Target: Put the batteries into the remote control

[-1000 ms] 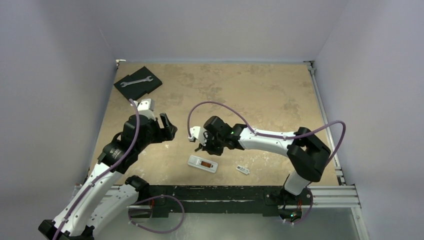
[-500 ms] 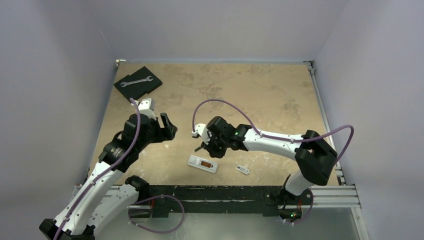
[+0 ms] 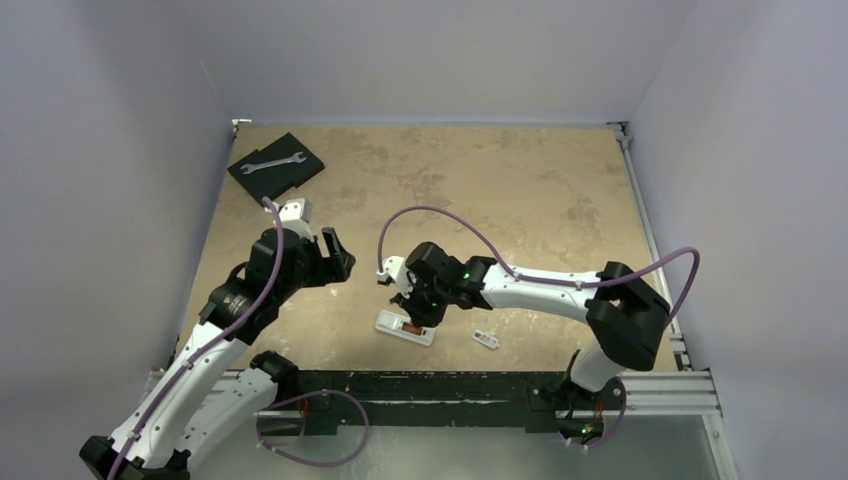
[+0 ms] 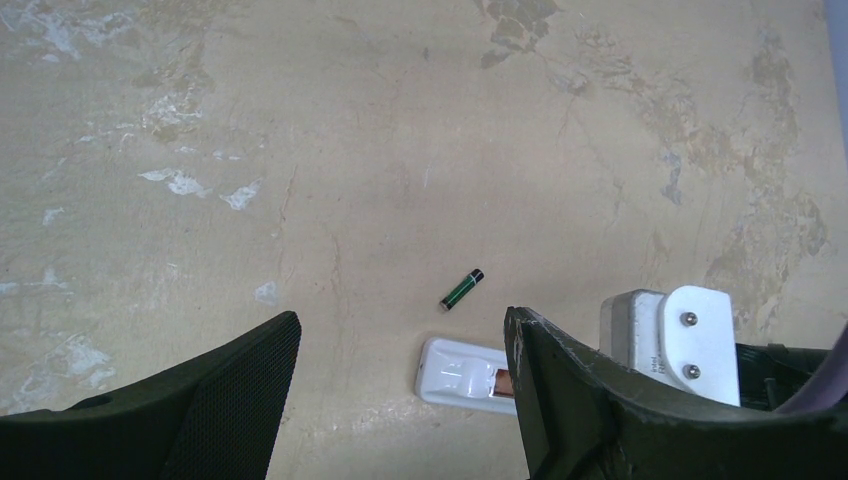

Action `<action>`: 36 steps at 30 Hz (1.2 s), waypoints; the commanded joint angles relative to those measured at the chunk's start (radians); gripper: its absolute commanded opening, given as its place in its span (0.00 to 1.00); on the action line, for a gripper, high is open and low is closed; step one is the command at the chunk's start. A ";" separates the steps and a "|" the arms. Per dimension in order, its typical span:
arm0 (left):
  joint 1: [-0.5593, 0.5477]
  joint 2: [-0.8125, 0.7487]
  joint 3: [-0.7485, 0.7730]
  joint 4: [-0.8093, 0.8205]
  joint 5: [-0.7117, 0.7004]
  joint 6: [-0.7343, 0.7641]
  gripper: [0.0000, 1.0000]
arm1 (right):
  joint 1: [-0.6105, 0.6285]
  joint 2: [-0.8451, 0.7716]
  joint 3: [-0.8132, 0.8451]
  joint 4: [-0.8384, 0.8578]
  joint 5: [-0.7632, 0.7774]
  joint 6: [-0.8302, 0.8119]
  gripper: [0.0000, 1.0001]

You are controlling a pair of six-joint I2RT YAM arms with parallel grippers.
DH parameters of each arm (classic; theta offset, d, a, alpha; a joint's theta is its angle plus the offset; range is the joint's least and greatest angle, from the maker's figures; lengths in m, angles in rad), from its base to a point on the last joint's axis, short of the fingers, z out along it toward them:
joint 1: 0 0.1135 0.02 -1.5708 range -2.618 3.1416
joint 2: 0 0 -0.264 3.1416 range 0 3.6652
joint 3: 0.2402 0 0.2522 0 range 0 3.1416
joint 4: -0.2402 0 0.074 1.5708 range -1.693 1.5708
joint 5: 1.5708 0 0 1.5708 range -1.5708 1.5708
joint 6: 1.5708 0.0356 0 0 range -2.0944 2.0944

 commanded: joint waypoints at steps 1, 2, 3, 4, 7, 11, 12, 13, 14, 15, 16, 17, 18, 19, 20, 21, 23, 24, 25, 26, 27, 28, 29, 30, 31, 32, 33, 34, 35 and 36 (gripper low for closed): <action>0.008 0.000 0.000 0.039 0.006 0.030 0.74 | 0.016 0.036 0.013 0.043 -0.031 0.027 0.01; 0.009 0.000 0.000 0.040 0.006 0.030 0.74 | 0.018 0.042 0.013 0.050 -0.035 0.027 0.01; 0.010 0.000 0.000 0.040 0.005 0.030 0.74 | 0.019 0.048 0.012 0.055 -0.039 0.028 0.02; 0.010 0.000 0.000 0.040 0.006 0.030 0.74 | 0.020 0.054 0.012 0.059 -0.039 0.029 0.02; 0.010 0.000 0.000 0.038 0.006 0.030 0.74 | 0.024 0.069 0.016 0.065 -0.042 0.029 0.03; 0.011 0.001 0.000 0.040 0.006 0.031 0.74 | 0.025 0.080 0.019 0.072 -0.050 0.029 0.04; 0.013 0.001 0.000 0.039 0.008 0.031 0.74 | 0.026 0.083 0.020 0.073 -0.051 0.029 0.04; 0.014 0.001 0.000 0.040 0.008 0.031 0.74 | 0.026 0.085 0.021 0.073 -0.053 0.029 0.05; 0.015 0.001 0.000 0.039 0.009 0.031 0.74 | 0.026 0.086 0.021 0.074 -0.054 0.030 0.05; 0.016 0.001 0.000 0.040 0.010 0.033 0.74 | 0.027 0.088 0.023 0.076 -0.054 0.030 0.05; 0.017 0.001 0.000 0.040 0.011 0.032 0.74 | 0.027 0.089 0.024 0.078 -0.052 0.032 0.05; 0.018 0.001 0.000 0.041 0.011 0.033 0.74 | 0.028 0.091 0.024 0.080 -0.051 0.032 0.05; 0.019 0.002 0.000 0.041 0.012 0.033 0.74 | 0.029 0.094 0.024 0.082 -0.049 0.032 0.06; 0.020 0.003 0.000 0.040 0.013 0.034 0.74 | 0.029 0.096 0.026 0.083 -0.047 0.033 0.06; 0.021 0.003 0.000 0.041 0.014 0.034 0.74 | 0.029 0.098 0.026 0.084 -0.047 0.034 0.06; 0.021 0.003 0.000 0.040 0.015 0.034 0.74 | 0.029 0.100 0.027 0.086 -0.046 0.035 0.07; 0.022 0.004 0.000 0.041 0.015 0.034 0.74 | 0.029 0.102 0.027 0.091 -0.048 0.037 0.08; 0.022 0.004 0.000 0.043 0.016 0.034 0.74 | 0.029 0.105 0.029 0.093 -0.050 0.039 0.09; 0.024 0.004 0.000 0.042 0.017 0.034 0.74 | 0.029 0.108 0.029 0.093 -0.051 0.040 0.10; 0.024 0.005 0.000 0.042 0.018 0.035 0.74 | 0.029 0.110 0.030 0.092 -0.052 0.041 0.10; 0.025 0.005 0.000 0.043 0.019 0.035 0.74 | 0.029 0.113 0.032 0.091 -0.053 0.041 0.11; 0.026 0.006 0.000 0.043 0.019 0.036 0.74 | 0.030 0.117 0.033 0.090 -0.054 0.040 0.11; 0.027 0.006 0.000 0.042 0.019 0.036 0.74 | 0.029 0.120 0.033 0.090 -0.056 0.041 0.12; 0.027 0.005 0.000 0.043 0.019 0.036 0.74 | 0.029 0.121 0.034 0.089 -0.057 0.042 0.13; 0.028 0.004 0.000 0.044 0.019 0.035 0.74 | 0.029 0.121 0.034 0.090 -0.058 0.042 0.14; 0.028 0.004 0.000 0.045 0.022 0.035 0.74 | 0.029 0.121 0.034 0.091 -0.058 0.044 0.14; 0.028 0.005 0.000 0.045 0.022 0.036 0.74 | 0.029 0.121 0.034 0.090 -0.058 0.044 0.15; 0.029 0.006 0.000 0.044 0.023 0.036 0.74 | 0.029 0.121 0.035 0.090 -0.059 0.044 0.16; 0.030 0.006 0.000 0.044 0.023 0.035 0.74 | 0.029 0.121 0.035 0.092 -0.059 0.044 0.17; 0.030 0.006 0.000 0.044 0.023 0.037 0.74 | 0.029 0.122 0.035 0.093 -0.059 0.045 0.18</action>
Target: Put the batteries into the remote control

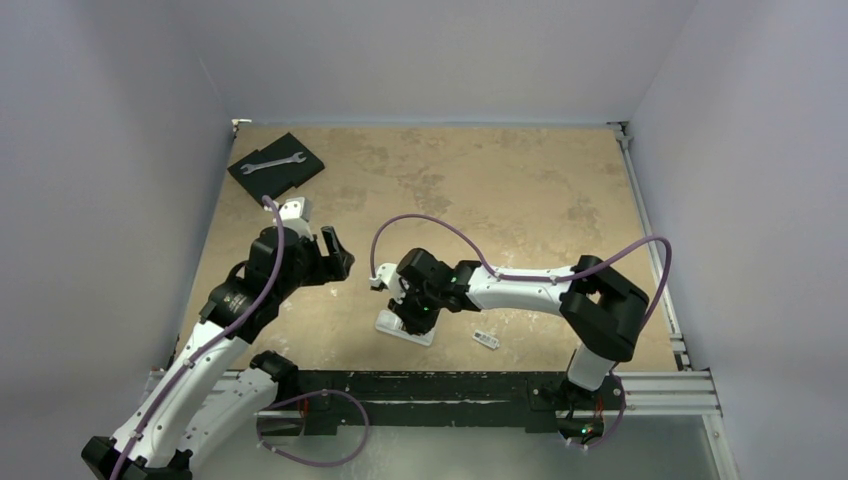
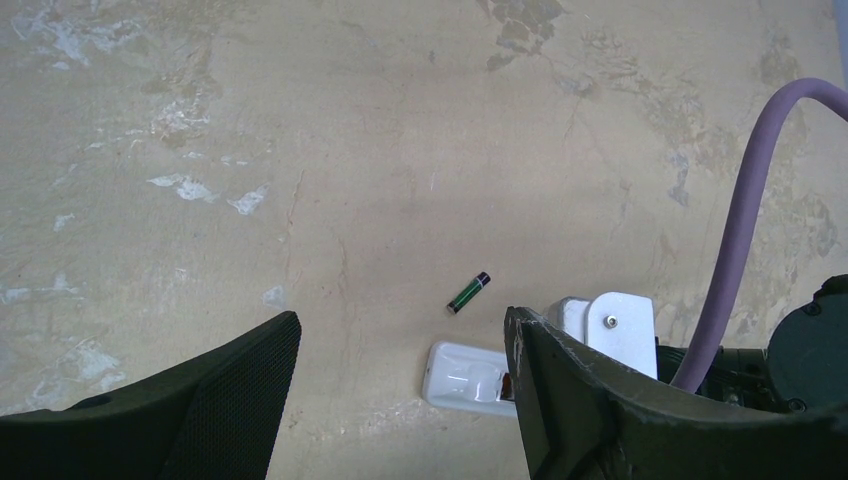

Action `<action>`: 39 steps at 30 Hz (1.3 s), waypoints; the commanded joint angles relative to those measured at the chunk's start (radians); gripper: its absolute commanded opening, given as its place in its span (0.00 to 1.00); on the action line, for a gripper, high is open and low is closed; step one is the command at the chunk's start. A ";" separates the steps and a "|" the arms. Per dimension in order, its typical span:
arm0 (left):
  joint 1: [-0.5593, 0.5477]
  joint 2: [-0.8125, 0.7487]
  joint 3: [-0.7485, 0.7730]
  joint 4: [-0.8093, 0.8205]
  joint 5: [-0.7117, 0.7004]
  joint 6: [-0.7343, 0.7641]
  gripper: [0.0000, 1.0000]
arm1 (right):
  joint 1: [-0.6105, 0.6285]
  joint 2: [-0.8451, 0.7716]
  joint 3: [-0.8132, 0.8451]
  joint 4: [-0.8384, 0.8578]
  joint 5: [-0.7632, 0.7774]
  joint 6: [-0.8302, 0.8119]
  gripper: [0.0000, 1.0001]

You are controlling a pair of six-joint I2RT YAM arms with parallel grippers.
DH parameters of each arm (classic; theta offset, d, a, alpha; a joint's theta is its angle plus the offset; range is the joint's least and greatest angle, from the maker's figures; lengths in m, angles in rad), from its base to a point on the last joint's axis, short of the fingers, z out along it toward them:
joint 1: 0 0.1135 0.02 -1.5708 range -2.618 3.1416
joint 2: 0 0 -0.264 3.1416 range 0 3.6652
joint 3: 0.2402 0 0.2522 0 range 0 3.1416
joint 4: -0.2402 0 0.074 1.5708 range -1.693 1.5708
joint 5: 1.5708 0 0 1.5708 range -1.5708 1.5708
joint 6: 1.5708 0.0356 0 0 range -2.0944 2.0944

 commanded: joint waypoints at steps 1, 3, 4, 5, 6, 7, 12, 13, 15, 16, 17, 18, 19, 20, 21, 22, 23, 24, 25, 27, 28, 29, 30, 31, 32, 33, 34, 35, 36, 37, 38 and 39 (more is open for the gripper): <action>0.010 -0.001 -0.001 0.038 0.013 0.015 0.74 | 0.005 0.010 0.028 0.020 -0.018 0.010 0.19; 0.010 0.001 -0.001 0.038 0.014 0.015 0.74 | 0.006 0.011 0.028 0.020 -0.017 0.010 0.21; 0.011 0.001 -0.001 0.039 0.015 0.015 0.74 | 0.005 0.013 0.029 0.019 -0.016 0.010 0.21; 0.011 0.001 -0.002 0.038 0.016 0.015 0.74 | 0.006 0.013 0.030 0.020 -0.016 0.010 0.22; 0.012 0.001 -0.002 0.039 0.017 0.015 0.74 | 0.005 0.013 0.030 0.021 -0.016 0.010 0.23; 0.012 0.002 -0.002 0.039 0.017 0.015 0.74 | 0.006 0.013 0.030 0.020 -0.015 0.010 0.24; 0.013 0.004 -0.001 0.040 0.021 0.017 0.74 | 0.007 0.016 0.033 0.021 -0.010 0.010 0.26; 0.013 0.004 -0.002 0.041 0.021 0.017 0.74 | 0.007 0.016 0.033 0.021 -0.010 0.010 0.26; 0.015 0.004 -0.002 0.041 0.023 0.017 0.74 | 0.007 0.016 0.034 0.021 -0.010 0.010 0.27; 0.015 0.004 -0.002 0.041 0.023 0.018 0.74 | 0.007 0.016 0.034 0.021 -0.010 0.010 0.27; 0.016 0.004 -0.002 0.042 0.024 0.018 0.74 | 0.006 0.016 0.034 0.021 -0.010 0.010 0.27; 0.016 0.004 -0.002 0.042 0.025 0.019 0.74 | 0.007 0.017 0.035 0.020 -0.010 0.010 0.27; 0.018 0.004 -0.002 0.042 0.026 0.018 0.74 | 0.007 0.018 0.037 0.021 -0.009 0.010 0.27; 0.018 0.005 -0.002 0.042 0.027 0.018 0.74 | 0.006 0.018 0.038 0.019 -0.009 0.010 0.27; 0.019 0.005 -0.002 0.042 0.029 0.020 0.74 | 0.007 0.019 0.039 0.018 -0.009 0.010 0.28; 0.020 0.005 -0.002 0.041 0.030 0.020 0.74 | 0.007 0.019 0.039 0.019 -0.007 0.010 0.28; 0.021 0.005 -0.002 0.042 0.031 0.021 0.74 | 0.007 0.017 0.040 0.020 -0.006 0.010 0.28; 0.022 0.006 -0.002 0.042 0.032 0.020 0.74 | 0.007 0.017 0.040 0.021 -0.005 0.010 0.28; 0.022 0.006 -0.002 0.043 0.032 0.020 0.74 | 0.007 0.015 0.040 0.022 -0.004 0.010 0.28; 0.022 0.007 -0.002 0.042 0.032 0.021 0.74 | 0.007 0.009 0.041 0.025 0.002 0.010 0.28; 0.022 0.006 -0.002 0.043 0.032 0.021 0.74 | 0.007 0.006 0.041 0.026 0.005 0.010 0.28; 0.022 0.005 -0.002 0.041 0.032 0.021 0.74 | 0.007 0.004 0.042 0.026 0.010 0.035 0.28; 0.022 0.005 -0.002 0.041 0.032 0.021 0.74 | 0.007 0.001 0.041 0.026 0.013 0.039 0.29; 0.022 0.005 -0.002 0.042 0.032 0.022 0.74 | 0.007 -0.002 0.041 0.026 0.017 0.040 0.29; 0.022 0.005 -0.001 0.042 0.032 0.021 0.74 | 0.007 -0.005 0.040 0.028 0.023 0.041 0.29; 0.022 0.005 -0.002 0.043 0.032 0.021 0.74 | 0.007 -0.008 0.039 0.030 0.028 0.043 0.29; 0.022 0.005 -0.002 0.043 0.032 0.020 0.74 | 0.007 -0.012 0.038 0.032 0.031 0.045 0.29; 0.023 0.005 -0.003 0.043 0.032 0.020 0.74 | 0.007 -0.014 0.037 0.034 0.035 0.046 0.29; 0.023 0.005 -0.003 0.042 0.032 0.021 0.74 | 0.007 -0.017 0.037 0.034 0.039 0.047 0.29; 0.022 0.005 -0.002 0.043 0.032 0.020 0.74 | 0.006 -0.019 0.037 0.036 0.044 0.048 0.29; 0.022 0.005 -0.003 0.042 0.032 0.020 0.74 | 0.007 -0.022 0.037 0.037 0.048 0.050 0.29; 0.022 0.005 -0.003 0.042 0.032 0.021 0.74 | 0.007 -0.023 0.037 0.038 0.050 0.052 0.29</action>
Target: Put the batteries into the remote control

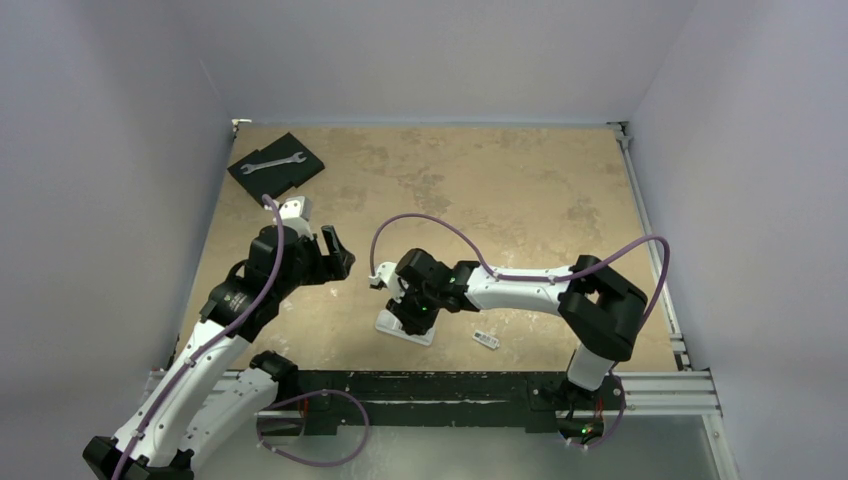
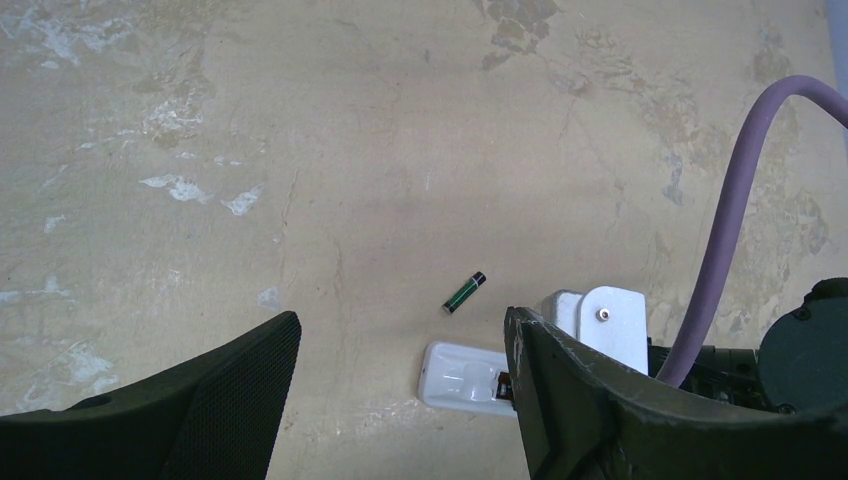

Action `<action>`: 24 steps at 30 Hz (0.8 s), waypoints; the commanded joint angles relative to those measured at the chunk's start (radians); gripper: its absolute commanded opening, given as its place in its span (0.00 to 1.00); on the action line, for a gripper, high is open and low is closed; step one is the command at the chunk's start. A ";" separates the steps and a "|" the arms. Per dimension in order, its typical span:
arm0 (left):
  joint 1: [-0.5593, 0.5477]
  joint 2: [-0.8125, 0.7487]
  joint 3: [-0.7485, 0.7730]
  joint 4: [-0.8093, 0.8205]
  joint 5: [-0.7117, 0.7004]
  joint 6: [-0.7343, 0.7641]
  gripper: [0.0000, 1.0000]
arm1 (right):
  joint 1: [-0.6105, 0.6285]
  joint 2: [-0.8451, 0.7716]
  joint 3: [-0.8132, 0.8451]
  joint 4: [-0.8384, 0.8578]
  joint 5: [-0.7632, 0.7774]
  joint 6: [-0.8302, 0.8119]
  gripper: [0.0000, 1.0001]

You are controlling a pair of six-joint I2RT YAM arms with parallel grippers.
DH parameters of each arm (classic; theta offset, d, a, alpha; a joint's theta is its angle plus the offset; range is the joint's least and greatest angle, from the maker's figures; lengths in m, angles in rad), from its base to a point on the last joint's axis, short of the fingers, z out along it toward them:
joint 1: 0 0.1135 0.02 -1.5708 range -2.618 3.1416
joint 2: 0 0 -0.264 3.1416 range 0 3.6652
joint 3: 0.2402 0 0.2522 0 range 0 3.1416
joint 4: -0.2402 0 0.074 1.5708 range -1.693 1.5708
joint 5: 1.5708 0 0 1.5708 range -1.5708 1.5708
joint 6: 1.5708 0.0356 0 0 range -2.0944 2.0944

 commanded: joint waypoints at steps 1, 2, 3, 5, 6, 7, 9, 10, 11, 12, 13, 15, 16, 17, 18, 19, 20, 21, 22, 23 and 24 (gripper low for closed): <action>0.009 -0.001 -0.003 0.035 0.008 0.019 0.74 | 0.006 -0.032 0.031 0.035 0.042 0.020 0.29; 0.009 -0.001 -0.003 0.035 0.008 0.020 0.74 | 0.006 -0.035 0.031 0.036 0.044 0.021 0.29; 0.009 -0.001 -0.003 0.036 0.008 0.019 0.74 | 0.006 -0.036 0.030 0.036 0.047 0.022 0.29; 0.009 -0.001 -0.003 0.035 0.008 0.019 0.74 | 0.006 -0.041 0.029 0.039 0.052 0.025 0.29; 0.009 -0.001 -0.003 0.035 0.008 0.019 0.74 | 0.006 -0.043 0.028 0.039 0.056 0.025 0.29; 0.009 0.001 -0.003 0.036 0.008 0.019 0.74 | 0.006 -0.046 0.028 0.041 0.061 0.026 0.29; 0.009 0.002 -0.003 0.036 0.008 0.019 0.74 | 0.006 -0.053 0.030 0.043 0.073 0.028 0.29; 0.009 0.002 -0.003 0.036 0.008 0.020 0.74 | 0.006 -0.058 0.030 0.044 0.079 0.030 0.29; 0.009 0.003 -0.003 0.036 0.008 0.020 0.74 | 0.006 -0.064 0.028 0.046 0.086 0.031 0.29; 0.009 0.004 -0.003 0.035 0.008 0.019 0.74 | 0.006 -0.070 0.027 0.048 0.092 0.034 0.29; 0.009 0.004 -0.003 0.035 0.008 0.020 0.74 | 0.006 -0.075 0.027 0.051 0.098 0.035 0.29; 0.009 0.005 -0.003 0.036 0.009 0.019 0.74 | 0.006 -0.087 0.022 0.054 0.108 0.040 0.30; 0.009 0.005 -0.003 0.036 0.009 0.020 0.74 | 0.006 -0.092 0.021 0.054 0.119 0.041 0.31; 0.009 0.007 -0.003 0.035 0.009 0.019 0.74 | 0.006 -0.096 0.019 0.053 0.132 0.041 0.31; 0.009 0.007 -0.003 0.036 0.010 0.020 0.74 | 0.006 -0.098 0.019 0.050 0.142 0.041 0.31; 0.009 0.007 -0.003 0.036 0.010 0.020 0.74 | 0.006 -0.103 0.019 0.049 0.149 0.041 0.31; 0.009 0.008 -0.005 0.037 0.012 0.020 0.74 | 0.006 -0.109 0.017 0.047 0.155 0.042 0.31; 0.009 0.008 -0.005 0.036 0.012 0.019 0.74 | 0.006 -0.117 0.014 0.046 0.158 0.044 0.32; 0.009 0.010 -0.005 0.036 0.013 0.017 0.74 | 0.006 -0.129 0.009 0.045 0.161 0.045 0.32; 0.009 0.011 -0.004 0.037 0.016 0.017 0.74 | 0.006 -0.140 0.005 0.044 0.165 0.048 0.32; 0.009 0.012 -0.006 0.038 0.019 0.016 0.74 | 0.006 -0.151 0.001 0.043 0.170 0.050 0.32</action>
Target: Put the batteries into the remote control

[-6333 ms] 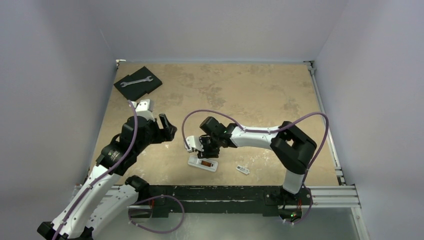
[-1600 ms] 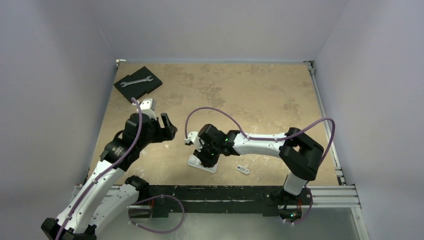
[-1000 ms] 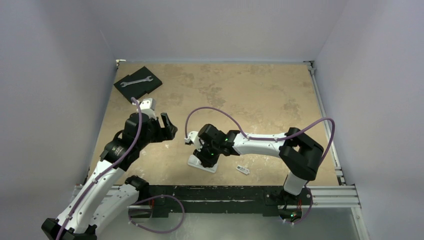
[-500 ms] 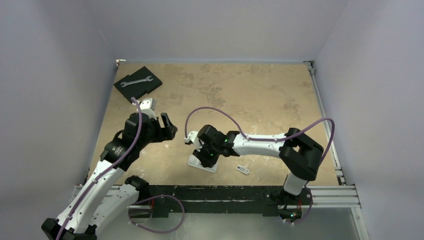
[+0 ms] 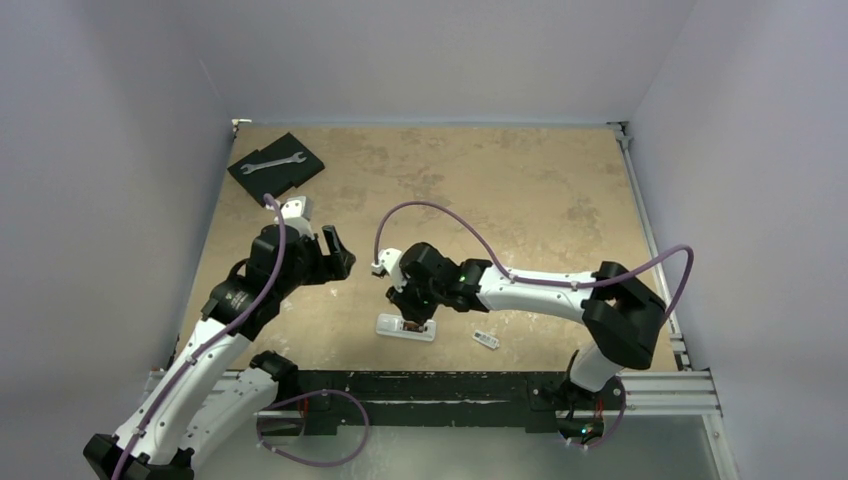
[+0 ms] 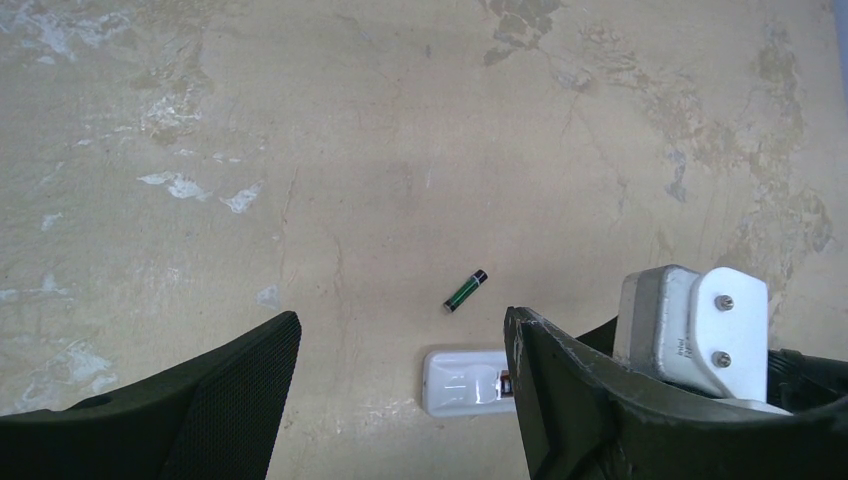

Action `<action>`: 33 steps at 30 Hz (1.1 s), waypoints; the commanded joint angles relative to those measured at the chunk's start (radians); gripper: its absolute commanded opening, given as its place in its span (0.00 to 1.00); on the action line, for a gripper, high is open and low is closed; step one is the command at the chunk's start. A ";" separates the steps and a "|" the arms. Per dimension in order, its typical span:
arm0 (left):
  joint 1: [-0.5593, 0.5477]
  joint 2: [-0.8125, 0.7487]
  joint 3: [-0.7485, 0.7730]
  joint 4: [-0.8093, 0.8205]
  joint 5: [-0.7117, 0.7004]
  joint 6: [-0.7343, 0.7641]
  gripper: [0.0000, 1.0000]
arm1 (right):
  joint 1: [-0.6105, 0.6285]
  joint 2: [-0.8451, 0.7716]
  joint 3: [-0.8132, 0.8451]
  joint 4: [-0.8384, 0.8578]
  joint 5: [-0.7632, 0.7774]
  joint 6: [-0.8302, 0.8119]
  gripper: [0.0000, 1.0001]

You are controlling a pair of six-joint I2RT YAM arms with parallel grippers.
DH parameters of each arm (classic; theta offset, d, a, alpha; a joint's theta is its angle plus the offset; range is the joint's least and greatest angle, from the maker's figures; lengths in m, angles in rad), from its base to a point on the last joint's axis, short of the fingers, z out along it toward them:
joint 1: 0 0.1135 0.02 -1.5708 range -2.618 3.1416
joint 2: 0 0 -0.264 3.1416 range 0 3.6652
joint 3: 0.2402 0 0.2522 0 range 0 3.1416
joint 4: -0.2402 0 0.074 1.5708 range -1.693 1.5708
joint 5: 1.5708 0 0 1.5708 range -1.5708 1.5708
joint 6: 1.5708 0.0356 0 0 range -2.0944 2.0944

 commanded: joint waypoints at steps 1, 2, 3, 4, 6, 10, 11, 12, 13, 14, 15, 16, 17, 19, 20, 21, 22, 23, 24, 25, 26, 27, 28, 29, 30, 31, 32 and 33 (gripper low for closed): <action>0.009 0.004 -0.006 0.038 0.023 0.015 0.74 | 0.000 -0.077 -0.005 0.018 0.047 0.022 0.32; 0.009 0.006 -0.006 0.040 0.028 0.014 0.74 | 0.000 -0.091 -0.011 0.019 0.049 0.028 0.32; 0.009 0.010 -0.009 0.041 0.035 0.013 0.74 | 0.000 -0.106 -0.019 0.021 0.049 0.035 0.32; 0.009 0.015 -0.010 0.045 0.039 0.011 0.74 | 0.000 -0.121 -0.028 0.027 0.052 0.045 0.33; 0.009 0.032 -0.008 0.043 0.043 0.010 0.73 | -0.001 -0.147 -0.045 0.032 0.060 0.067 0.34; 0.009 0.068 -0.001 0.035 0.068 0.000 0.73 | 0.000 -0.175 -0.055 0.016 0.090 0.099 0.34; 0.009 0.076 -0.006 0.038 0.074 -0.008 0.73 | 0.000 -0.180 -0.055 0.007 0.095 0.103 0.34; 0.009 0.081 -0.013 0.047 0.104 -0.020 0.73 | 0.000 -0.185 -0.055 0.001 0.099 0.105 0.34; 0.009 0.085 -0.028 0.061 0.127 -0.036 0.72 | 0.000 -0.190 -0.055 -0.008 0.101 0.105 0.35; 0.009 0.088 -0.045 0.077 0.146 -0.056 0.72 | 0.000 -0.195 -0.058 -0.016 0.100 0.105 0.35; 0.009 0.089 -0.066 0.092 0.165 -0.074 0.71 | 0.000 -0.200 -0.061 -0.019 0.106 0.109 0.35; 0.009 0.089 -0.086 0.111 0.183 -0.094 0.70 | 0.000 -0.209 -0.068 -0.020 0.110 0.117 0.35; 0.007 0.088 -0.114 0.128 0.197 -0.111 0.70 | 0.000 -0.214 -0.074 -0.022 0.111 0.126 0.35; 0.007 0.086 -0.145 0.153 0.214 -0.135 0.70 | 0.000 -0.223 -0.090 -0.019 0.111 0.145 0.36; 0.007 0.085 -0.154 0.157 0.218 -0.145 0.70 | 0.000 -0.230 -0.100 -0.013 0.131 0.170 0.36; 0.007 0.087 -0.160 0.160 0.220 -0.150 0.70 | -0.001 -0.237 -0.113 -0.005 0.142 0.190 0.36; 0.007 0.090 -0.163 0.160 0.221 -0.153 0.70 | 0.000 -0.247 -0.126 0.005 0.146 0.199 0.37; 0.007 0.094 -0.164 0.160 0.224 -0.155 0.70 | -0.001 -0.258 -0.138 0.015 0.150 0.211 0.38; 0.007 0.099 -0.166 0.158 0.226 -0.157 0.70 | -0.001 -0.271 -0.151 0.024 0.157 0.229 0.38; 0.007 0.105 -0.169 0.157 0.229 -0.160 0.70 | -0.001 -0.283 -0.162 0.034 0.159 0.243 0.38; 0.007 0.112 -0.174 0.159 0.234 -0.164 0.70 | -0.001 -0.297 -0.174 0.044 0.157 0.256 0.39; 0.007 0.120 -0.182 0.164 0.242 -0.168 0.70 | -0.001 -0.311 -0.186 0.054 0.165 0.268 0.39; 0.006 0.132 -0.190 0.170 0.253 -0.171 0.70 | -0.001 -0.324 -0.197 0.062 0.175 0.288 0.41; 0.004 0.144 -0.198 0.178 0.264 -0.175 0.70 | -0.001 -0.337 -0.211 0.073 0.180 0.300 0.43; 0.002 0.156 -0.207 0.185 0.274 -0.179 0.70 | -0.003 -0.350 -0.223 0.081 0.183 0.311 0.44; -0.007 0.167 -0.214 0.194 0.281 -0.182 0.70 | -0.003 -0.361 -0.234 0.088 0.183 0.320 0.46; -0.014 0.178 -0.218 0.200 0.284 -0.188 0.70 | -0.004 -0.373 -0.246 0.098 0.175 0.325 0.47; -0.024 0.188 -0.225 0.208 0.286 -0.193 0.70 | -0.006 -0.391 -0.259 0.115 0.159 0.326 0.48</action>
